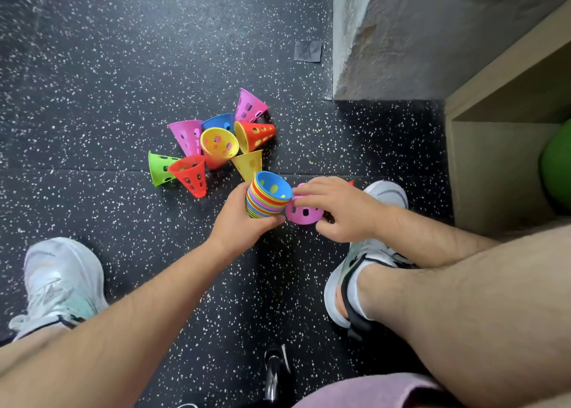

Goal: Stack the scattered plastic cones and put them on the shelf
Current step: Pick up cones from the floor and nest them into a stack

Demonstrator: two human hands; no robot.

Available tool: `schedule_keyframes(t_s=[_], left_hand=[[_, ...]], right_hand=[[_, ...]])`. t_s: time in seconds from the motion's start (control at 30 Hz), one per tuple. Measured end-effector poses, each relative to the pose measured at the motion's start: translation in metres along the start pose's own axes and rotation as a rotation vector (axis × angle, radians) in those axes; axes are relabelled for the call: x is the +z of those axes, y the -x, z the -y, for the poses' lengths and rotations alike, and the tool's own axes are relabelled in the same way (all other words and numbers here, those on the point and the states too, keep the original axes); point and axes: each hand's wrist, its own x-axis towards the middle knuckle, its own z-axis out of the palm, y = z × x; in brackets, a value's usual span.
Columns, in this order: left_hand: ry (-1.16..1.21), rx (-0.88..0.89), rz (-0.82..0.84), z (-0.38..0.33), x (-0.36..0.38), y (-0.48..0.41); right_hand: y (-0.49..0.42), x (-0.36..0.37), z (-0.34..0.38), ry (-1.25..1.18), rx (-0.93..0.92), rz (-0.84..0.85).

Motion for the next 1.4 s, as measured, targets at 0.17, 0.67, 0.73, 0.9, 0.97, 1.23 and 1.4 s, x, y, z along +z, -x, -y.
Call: schedule_keyframes(t_s=[0.17, 0.67, 0.73, 0.9, 0.97, 1.23, 1.4], left_hand=[[0.041, -0.082, -0.052, 0.012, -0.004, -0.006], [0.017, 0.000, -0.026, -0.013, 0.000, -0.018], [0.031, -0.002, -0.027, -0.016, 0.002, -0.019], [0.030, -0.047, -0.010, -0.017, 0.005, -0.021], [0.012, -0.058, 0.008, -0.015, 0.007, -0.021], [-0.022, -0.061, 0.084, -0.027, 0.014, -0.015], [-0.036, -0.074, 0.095, -0.026, 0.016, -0.013]], right_hand=[[-0.013, -0.011, -0.008, -0.153, 0.165, -0.122], [-0.029, -0.042, -0.001, -0.260, 0.222, -0.479], [-0.029, -0.041, 0.003, -0.173, 0.140, -0.350], [-0.020, -0.036, 0.001, -0.300, 0.249, -0.171], [-0.017, -0.037, -0.004, -0.295, 0.352, -0.253], [-0.010, -0.038, -0.020, 0.479, 0.690, 0.202], [-0.009, -0.029, -0.019, 0.537, 0.698, 0.299]])
